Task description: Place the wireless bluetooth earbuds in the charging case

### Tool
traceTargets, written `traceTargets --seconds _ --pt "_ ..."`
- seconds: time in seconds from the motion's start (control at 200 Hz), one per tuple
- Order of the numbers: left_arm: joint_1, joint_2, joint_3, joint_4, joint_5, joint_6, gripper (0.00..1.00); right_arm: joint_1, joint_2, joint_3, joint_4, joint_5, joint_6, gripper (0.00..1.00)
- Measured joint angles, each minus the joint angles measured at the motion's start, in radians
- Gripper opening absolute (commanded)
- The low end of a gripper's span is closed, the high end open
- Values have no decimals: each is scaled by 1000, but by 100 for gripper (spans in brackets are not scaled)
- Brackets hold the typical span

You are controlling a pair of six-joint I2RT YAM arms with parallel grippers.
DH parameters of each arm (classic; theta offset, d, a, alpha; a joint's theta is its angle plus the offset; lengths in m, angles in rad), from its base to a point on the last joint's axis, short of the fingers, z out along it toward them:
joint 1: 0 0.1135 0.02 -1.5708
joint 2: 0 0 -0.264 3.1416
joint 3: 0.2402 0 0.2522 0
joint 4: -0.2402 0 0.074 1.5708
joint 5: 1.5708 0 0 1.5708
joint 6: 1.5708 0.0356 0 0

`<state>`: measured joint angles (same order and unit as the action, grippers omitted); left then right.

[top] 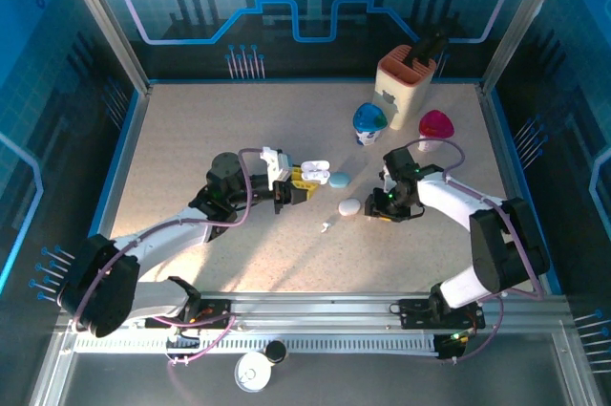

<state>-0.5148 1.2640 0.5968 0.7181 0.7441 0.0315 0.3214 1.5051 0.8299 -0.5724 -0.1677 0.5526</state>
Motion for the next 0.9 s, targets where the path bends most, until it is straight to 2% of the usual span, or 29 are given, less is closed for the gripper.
traceTargets --seconds 0.155,0.365,0.9 --pt "2 0 -11 13 -4 -5 16 0 -7 0 0 19 14 50" --pt "3 0 -14 15 -7 -6 16 7 -3 39 -57 84 16 38" --pt "4 0 -27 26 -9 -6 16 150 259 304 -281 291 -110 27"
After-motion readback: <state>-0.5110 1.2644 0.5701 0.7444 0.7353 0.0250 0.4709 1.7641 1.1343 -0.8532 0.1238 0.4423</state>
